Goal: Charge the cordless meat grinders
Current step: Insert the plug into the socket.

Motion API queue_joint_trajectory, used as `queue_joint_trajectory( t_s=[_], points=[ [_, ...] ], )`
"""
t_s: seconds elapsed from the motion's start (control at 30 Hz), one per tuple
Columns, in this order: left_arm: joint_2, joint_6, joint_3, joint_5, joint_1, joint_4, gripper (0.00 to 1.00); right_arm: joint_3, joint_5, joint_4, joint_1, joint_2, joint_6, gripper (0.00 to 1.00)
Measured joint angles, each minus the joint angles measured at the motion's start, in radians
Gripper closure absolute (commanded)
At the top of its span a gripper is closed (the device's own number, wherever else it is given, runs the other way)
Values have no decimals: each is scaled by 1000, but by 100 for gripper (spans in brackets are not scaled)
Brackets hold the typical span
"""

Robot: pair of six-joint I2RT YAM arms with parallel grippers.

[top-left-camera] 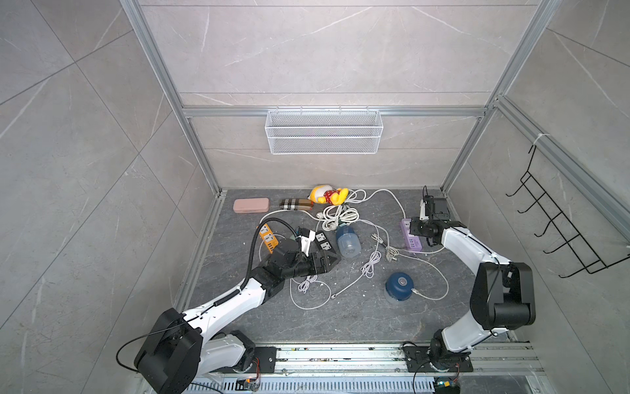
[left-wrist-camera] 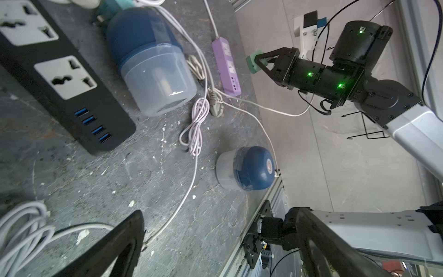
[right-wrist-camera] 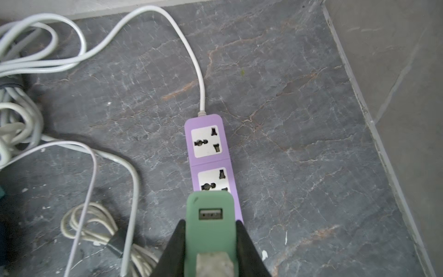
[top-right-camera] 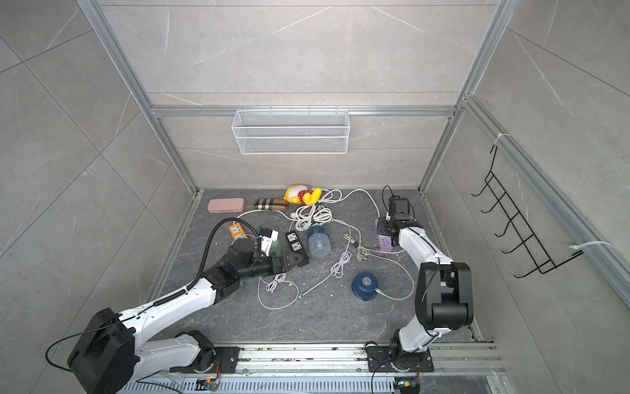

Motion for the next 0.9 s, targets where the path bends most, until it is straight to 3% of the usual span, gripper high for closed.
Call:
queue_joint_trajectory(
  t_s=[0.33,0.63,0.9],
  points=[
    [-10,25,-27,-19,0,37,1,3,-82,81,-48,79,-70,100],
    [87,13,-26,-4,0,102,1,4,-113,90,-83,99,-105,100],
    [92,4,-26,8,0,116,1,27,-138,107,-84,135,-116,100]
  ],
)
